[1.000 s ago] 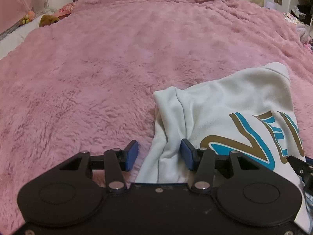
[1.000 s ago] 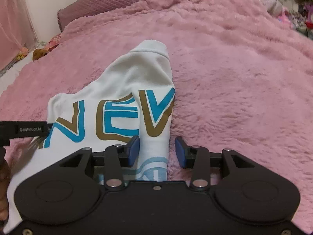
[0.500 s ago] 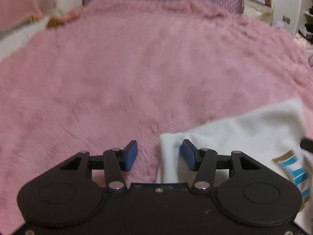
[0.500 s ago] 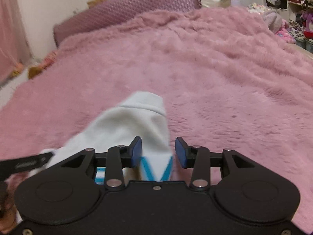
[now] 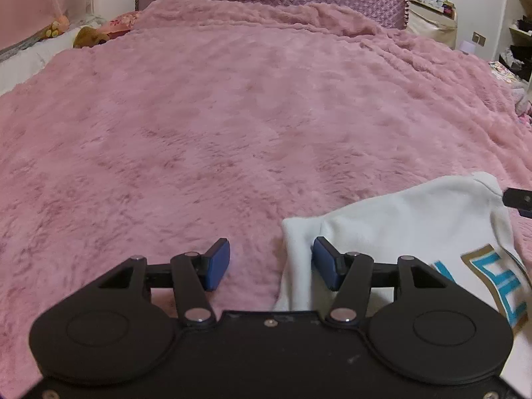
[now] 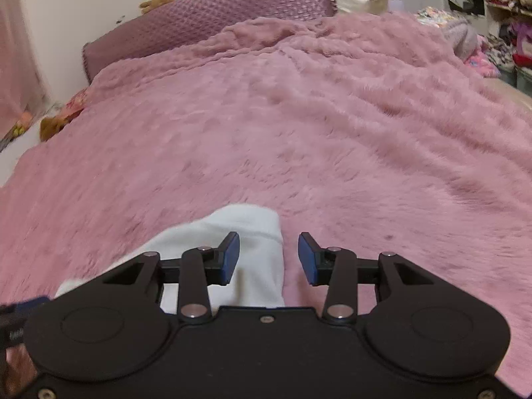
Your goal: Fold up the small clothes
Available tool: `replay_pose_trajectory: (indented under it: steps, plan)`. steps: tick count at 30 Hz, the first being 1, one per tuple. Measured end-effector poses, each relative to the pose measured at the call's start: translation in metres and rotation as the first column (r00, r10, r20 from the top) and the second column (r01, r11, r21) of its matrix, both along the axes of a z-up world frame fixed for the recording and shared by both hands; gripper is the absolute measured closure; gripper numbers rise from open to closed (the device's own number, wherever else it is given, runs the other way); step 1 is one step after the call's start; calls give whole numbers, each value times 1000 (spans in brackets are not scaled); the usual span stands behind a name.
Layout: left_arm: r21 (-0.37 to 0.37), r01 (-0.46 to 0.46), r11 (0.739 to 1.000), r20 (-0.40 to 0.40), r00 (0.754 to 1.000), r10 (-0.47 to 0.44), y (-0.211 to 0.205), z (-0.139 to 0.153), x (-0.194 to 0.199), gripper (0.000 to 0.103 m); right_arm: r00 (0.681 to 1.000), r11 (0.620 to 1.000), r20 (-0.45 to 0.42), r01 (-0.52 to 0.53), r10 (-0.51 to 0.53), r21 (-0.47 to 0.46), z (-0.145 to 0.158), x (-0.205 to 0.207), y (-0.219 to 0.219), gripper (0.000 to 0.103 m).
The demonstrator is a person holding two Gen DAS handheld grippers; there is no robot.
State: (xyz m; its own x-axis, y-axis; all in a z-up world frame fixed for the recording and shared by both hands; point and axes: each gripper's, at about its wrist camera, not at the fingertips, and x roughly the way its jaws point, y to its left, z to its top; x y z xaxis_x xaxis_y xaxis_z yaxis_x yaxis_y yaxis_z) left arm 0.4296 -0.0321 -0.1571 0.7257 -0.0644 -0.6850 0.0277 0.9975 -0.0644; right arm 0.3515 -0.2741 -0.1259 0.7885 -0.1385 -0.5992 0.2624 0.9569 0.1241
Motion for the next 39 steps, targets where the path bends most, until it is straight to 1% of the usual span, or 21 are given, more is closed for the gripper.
replay_pose_trajectory:
  steps: [4,6,8,10,12,13,14,16,17,19,21,23,26,28,30,33,35,36,37,38,39]
  plan:
    - [-8,-5,1000,-5,1000,5,13,4,-30,44,1000,999,-18,-14,13,-47,14,-25,9,67]
    - [-41,-12,999,-27,1000,11,21,10,-50,46,1000,999,-25,-14,13,-42,21,-40,13,66]
    - [-75,18,997,-39,999,-21,27,14,-74,46,999,1000,-35,-22,22,-2,25,-56,16,58]
    - [-33,52,998,-64,996,-54,29,14,-90,46,998,997,-43,-46,49,57,24,-74,18,54]
    - [10,31,999,-105,994,-30,36,13,-95,46,995,993,-66,-65,71,98,17,-90,20,53]
    - [-5,15,1000,-125,992,-16,43,11,-98,46,993,992,-83,-73,82,103,11,-98,21,50]
    - [-45,5,999,-149,989,-11,52,9,-100,46,991,992,-96,-81,91,101,7,-103,23,50]
    - [-185,-11,983,-218,976,-30,69,0,-99,45,985,992,-134,-100,110,82,-4,-110,28,50]
    - [-227,-24,974,-236,971,-31,74,-3,-99,45,981,991,-151,-108,119,84,-8,-111,30,50]
    - [-256,-33,966,-241,970,-30,76,-3,-99,45,977,985,-162,-121,141,124,-16,-114,33,50]
    - [-271,-17,963,-238,970,-50,73,-4,-99,45,978,975,-144,-122,150,184,-21,-119,32,50]
    - [-238,11,971,-238,969,-69,63,-5,-98,45,980,960,-139,-104,143,260,-27,-118,26,49]
    - [-149,56,987,-219,972,-88,44,-7,-96,45,981,910,-138,-69,136,408,-44,-110,14,39]
    - [-95,83,992,-207,973,-101,33,-7,-93,46,981,887,-129,-72,147,457,-52,-106,11,33]
    - [-64,99,993,-195,975,-110,27,-7,-90,47,980,888,-127,-83,156,453,-58,-103,16,29]
    - [-40,116,992,-187,975,-121,24,-9,-88,48,977,909,-132,-101,167,404,-59,-96,30,24]
    - [-31,137,990,-177,974,-140,23,-8,-89,53,978,921,-130,-106,165,376,-58,-93,36,25]
    - [-23,144,989,-179,973,-145,18,-11,-86,55,979,925,-128,-103,160,366,-57,-93,38,33]
    - [-17,149,989,-178,973,-150,17,-11,-86,64,981,928,-123,-95,148,359,-56,-94,39,46]
    - [-29,161,986,-178,970,-164,17,-11,-86,79,983,929,-121,-87,139,359,-56,-95,38,52]
    - [-58,182,982,-182,965,-190,16,-11,-88,101,984,929,-113,-89,139,359,-54,-96,37,64]
